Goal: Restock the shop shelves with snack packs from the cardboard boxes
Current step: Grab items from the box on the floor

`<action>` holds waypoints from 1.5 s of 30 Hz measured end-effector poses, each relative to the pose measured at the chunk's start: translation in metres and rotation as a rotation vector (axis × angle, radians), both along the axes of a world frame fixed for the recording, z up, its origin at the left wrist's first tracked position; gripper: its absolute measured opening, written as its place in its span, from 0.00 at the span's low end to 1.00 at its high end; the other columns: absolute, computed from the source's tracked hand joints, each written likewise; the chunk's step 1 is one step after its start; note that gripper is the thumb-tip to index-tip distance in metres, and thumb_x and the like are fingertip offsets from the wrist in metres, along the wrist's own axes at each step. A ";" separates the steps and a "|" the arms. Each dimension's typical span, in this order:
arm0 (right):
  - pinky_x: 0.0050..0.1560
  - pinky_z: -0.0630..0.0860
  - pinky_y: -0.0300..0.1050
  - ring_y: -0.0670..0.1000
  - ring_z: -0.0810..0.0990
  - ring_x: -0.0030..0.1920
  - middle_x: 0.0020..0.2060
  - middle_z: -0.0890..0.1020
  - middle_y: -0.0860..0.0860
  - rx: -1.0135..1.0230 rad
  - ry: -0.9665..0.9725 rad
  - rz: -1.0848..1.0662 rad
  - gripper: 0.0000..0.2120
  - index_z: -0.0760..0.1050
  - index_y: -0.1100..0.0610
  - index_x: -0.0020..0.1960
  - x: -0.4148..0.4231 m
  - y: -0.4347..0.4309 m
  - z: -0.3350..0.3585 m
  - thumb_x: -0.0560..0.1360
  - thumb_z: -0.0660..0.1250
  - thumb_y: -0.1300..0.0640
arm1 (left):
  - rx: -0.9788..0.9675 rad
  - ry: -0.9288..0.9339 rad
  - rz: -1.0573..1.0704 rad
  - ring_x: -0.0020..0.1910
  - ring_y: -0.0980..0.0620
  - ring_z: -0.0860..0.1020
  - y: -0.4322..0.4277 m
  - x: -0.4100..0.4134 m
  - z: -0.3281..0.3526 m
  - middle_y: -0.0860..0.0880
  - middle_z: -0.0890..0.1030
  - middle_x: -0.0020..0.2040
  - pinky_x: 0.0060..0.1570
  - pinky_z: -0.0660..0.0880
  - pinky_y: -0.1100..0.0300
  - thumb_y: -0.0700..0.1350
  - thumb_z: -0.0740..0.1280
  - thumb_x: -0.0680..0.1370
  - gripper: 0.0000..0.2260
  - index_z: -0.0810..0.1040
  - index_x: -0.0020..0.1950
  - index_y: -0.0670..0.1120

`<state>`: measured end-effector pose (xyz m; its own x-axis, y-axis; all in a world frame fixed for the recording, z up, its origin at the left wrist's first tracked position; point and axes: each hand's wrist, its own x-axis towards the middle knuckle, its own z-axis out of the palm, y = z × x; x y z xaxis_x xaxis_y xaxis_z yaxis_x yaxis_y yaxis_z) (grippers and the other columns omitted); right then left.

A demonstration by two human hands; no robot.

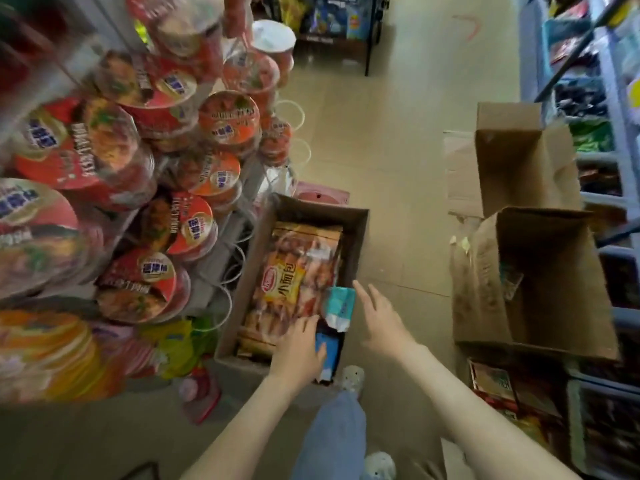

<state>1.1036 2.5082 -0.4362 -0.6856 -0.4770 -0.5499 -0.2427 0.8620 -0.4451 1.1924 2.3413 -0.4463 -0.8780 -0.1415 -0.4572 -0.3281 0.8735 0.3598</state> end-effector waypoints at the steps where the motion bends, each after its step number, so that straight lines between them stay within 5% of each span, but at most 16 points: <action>1: 0.74 0.55 0.52 0.57 0.48 0.77 0.78 0.45 0.57 0.023 0.002 0.047 0.51 0.34 0.49 0.77 -0.004 -0.008 -0.012 0.71 0.69 0.61 | 0.020 -0.027 0.013 0.69 0.50 0.67 -0.003 -0.004 -0.009 0.48 0.67 0.71 0.65 0.64 0.59 0.51 0.61 0.80 0.26 0.60 0.76 0.47; 5: 0.74 0.49 0.53 0.59 0.50 0.76 0.75 0.54 0.61 0.058 0.096 0.227 0.46 0.43 0.53 0.79 -0.017 -0.034 -0.049 0.72 0.69 0.55 | 0.141 -0.098 0.055 0.71 0.49 0.66 -0.014 -0.019 -0.035 0.48 0.66 0.73 0.70 0.63 0.56 0.46 0.61 0.80 0.24 0.61 0.76 0.46; 9: 0.66 0.63 0.50 0.62 0.65 0.66 0.64 0.66 0.61 -0.090 0.133 0.159 0.36 0.60 0.58 0.74 -0.029 -0.038 -0.053 0.70 0.69 0.53 | 0.225 -0.115 0.099 0.72 0.52 0.64 -0.021 -0.029 -0.040 0.49 0.66 0.73 0.72 0.61 0.57 0.40 0.63 0.78 0.27 0.61 0.76 0.47; 12: 0.61 0.70 0.48 0.56 0.65 0.63 0.60 0.66 0.55 -0.256 0.043 -0.069 0.34 0.64 0.55 0.71 -0.041 -0.032 -0.030 0.69 0.71 0.50 | 0.408 -0.072 0.104 0.72 0.55 0.64 -0.022 -0.042 -0.035 0.53 0.66 0.73 0.71 0.62 0.58 0.42 0.71 0.72 0.35 0.59 0.76 0.53; 15: 0.58 0.70 0.44 0.52 0.67 0.61 0.54 0.66 0.49 -0.383 -0.008 -0.312 0.30 0.67 0.52 0.67 -0.051 -0.020 0.002 0.68 0.72 0.50 | 0.566 -0.043 0.198 0.66 0.61 0.69 -0.008 -0.060 -0.014 0.58 0.69 0.68 0.63 0.69 0.61 0.47 0.76 0.69 0.38 0.60 0.73 0.57; 19: 0.57 0.73 0.42 0.47 0.71 0.60 0.58 0.70 0.46 -0.572 -0.173 -0.532 0.34 0.61 0.45 0.72 -0.060 0.017 0.037 0.70 0.74 0.47 | 0.556 0.052 0.223 0.53 0.63 0.77 0.018 -0.083 0.023 0.61 0.77 0.54 0.43 0.75 0.68 0.46 0.74 0.73 0.21 0.70 0.60 0.60; 23: 0.52 0.74 0.37 0.37 0.75 0.55 0.56 0.73 0.38 -0.739 -0.375 -0.737 0.41 0.54 0.42 0.73 -0.050 0.054 0.045 0.70 0.75 0.52 | 0.781 -0.096 0.323 0.51 0.59 0.81 0.041 -0.092 0.045 0.56 0.82 0.54 0.50 0.79 0.60 0.49 0.74 0.73 0.16 0.74 0.58 0.58; 26: 0.60 0.75 0.46 0.42 0.78 0.57 0.57 0.77 0.43 -0.717 -0.424 -0.773 0.37 0.60 0.48 0.68 -0.032 0.058 0.028 0.67 0.78 0.54 | 0.917 -0.175 0.320 0.53 0.57 0.81 0.053 -0.094 0.050 0.53 0.82 0.56 0.54 0.78 0.58 0.46 0.73 0.74 0.15 0.76 0.58 0.57; 30: 0.45 0.77 0.36 0.45 0.83 0.50 0.49 0.84 0.44 -0.737 -0.512 -0.843 0.25 0.71 0.54 0.62 -0.016 0.061 0.016 0.69 0.76 0.56 | 1.049 -0.391 0.282 0.59 0.52 0.80 0.045 -0.083 0.038 0.52 0.82 0.59 0.62 0.73 0.52 0.43 0.68 0.77 0.16 0.75 0.64 0.53; 33: 0.38 0.79 0.39 0.50 0.85 0.46 0.48 0.85 0.51 -0.775 -0.616 -0.950 0.20 0.73 0.60 0.61 -0.005 0.063 0.005 0.71 0.73 0.61 | 0.907 -0.371 0.325 0.68 0.49 0.71 0.029 -0.065 0.009 0.51 0.73 0.70 0.70 0.65 0.46 0.52 0.68 0.76 0.23 0.69 0.71 0.54; 37: 0.34 0.79 0.39 0.50 0.86 0.41 0.47 0.85 0.54 -0.761 -0.624 -1.108 0.17 0.73 0.60 0.59 0.005 0.066 -0.003 0.73 0.72 0.61 | 0.241 -0.370 0.432 0.71 0.44 0.65 0.016 -0.029 -0.023 0.43 0.64 0.74 0.69 0.65 0.52 0.55 0.72 0.73 0.40 0.56 0.76 0.43; 40: 0.34 0.79 0.38 0.49 0.85 0.41 0.47 0.85 0.52 -0.712 -0.579 -1.123 0.19 0.72 0.60 0.60 0.009 0.069 -0.010 0.72 0.73 0.59 | 0.223 -0.500 0.390 0.67 0.44 0.69 0.024 -0.007 -0.037 0.43 0.67 0.71 0.62 0.69 0.53 0.50 0.73 0.74 0.36 0.57 0.74 0.41; 45: 0.36 0.80 0.39 0.50 0.85 0.45 0.52 0.83 0.54 -0.686 -0.529 -1.139 0.25 0.70 0.60 0.63 0.021 0.079 -0.018 0.70 0.74 0.56 | 0.195 -0.396 0.431 0.66 0.42 0.71 0.043 0.006 -0.052 0.41 0.67 0.70 0.61 0.71 0.49 0.50 0.70 0.76 0.34 0.55 0.73 0.42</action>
<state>1.1249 2.5874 -0.4543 -0.6592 -0.0871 -0.7469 0.7458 0.0515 -0.6642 1.1982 2.3844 -0.4986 -0.5187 -0.3272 -0.7898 -0.7784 0.5627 0.2781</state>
